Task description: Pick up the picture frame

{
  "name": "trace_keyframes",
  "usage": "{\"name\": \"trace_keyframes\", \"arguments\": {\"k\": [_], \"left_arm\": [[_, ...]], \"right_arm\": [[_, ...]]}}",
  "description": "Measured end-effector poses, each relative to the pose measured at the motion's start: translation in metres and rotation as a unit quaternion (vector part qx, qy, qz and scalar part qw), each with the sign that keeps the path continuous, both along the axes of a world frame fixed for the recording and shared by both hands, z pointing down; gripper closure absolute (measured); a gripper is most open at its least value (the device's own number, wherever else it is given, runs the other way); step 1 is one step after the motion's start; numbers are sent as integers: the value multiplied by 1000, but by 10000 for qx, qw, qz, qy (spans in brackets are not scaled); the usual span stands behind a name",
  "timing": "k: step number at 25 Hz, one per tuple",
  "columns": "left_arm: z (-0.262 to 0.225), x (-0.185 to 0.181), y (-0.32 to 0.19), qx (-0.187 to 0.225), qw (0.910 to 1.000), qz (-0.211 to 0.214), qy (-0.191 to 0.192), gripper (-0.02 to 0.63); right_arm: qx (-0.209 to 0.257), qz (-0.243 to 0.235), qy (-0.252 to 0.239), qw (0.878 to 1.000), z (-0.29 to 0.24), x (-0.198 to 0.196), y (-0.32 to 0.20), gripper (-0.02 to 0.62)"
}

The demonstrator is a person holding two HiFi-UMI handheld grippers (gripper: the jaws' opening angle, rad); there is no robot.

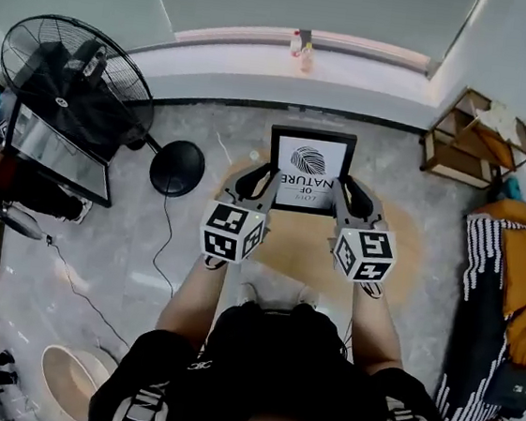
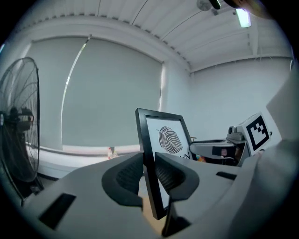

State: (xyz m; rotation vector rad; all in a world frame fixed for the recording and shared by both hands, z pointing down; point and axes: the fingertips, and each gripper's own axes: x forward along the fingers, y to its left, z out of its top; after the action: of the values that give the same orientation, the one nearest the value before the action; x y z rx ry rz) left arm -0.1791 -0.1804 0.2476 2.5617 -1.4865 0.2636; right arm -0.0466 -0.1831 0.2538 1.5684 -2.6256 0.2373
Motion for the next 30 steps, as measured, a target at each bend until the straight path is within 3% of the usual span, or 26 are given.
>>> {"name": "trace_keyframes", "arguments": {"k": [6, 10, 20, 30], "left_arm": [[-99, -9, 34, 1012, 9948, -52, 108, 515], [-129, -6, 57, 1431, 9897, -85, 47, 514], [-134, -10, 54, 1444, 9892, 91, -250, 509], [-130, -11, 54, 1401, 9896, 150, -289, 508]], "right_arm": [[1159, -8, 156, 9931, -106, -9, 31, 508], [1518, -63, 122, 9883, -134, -6, 52, 506], [1395, 102, 74, 9901, -137, -11, 54, 506], [1237, 197, 39, 9921, -129, -11, 55, 506]]}}
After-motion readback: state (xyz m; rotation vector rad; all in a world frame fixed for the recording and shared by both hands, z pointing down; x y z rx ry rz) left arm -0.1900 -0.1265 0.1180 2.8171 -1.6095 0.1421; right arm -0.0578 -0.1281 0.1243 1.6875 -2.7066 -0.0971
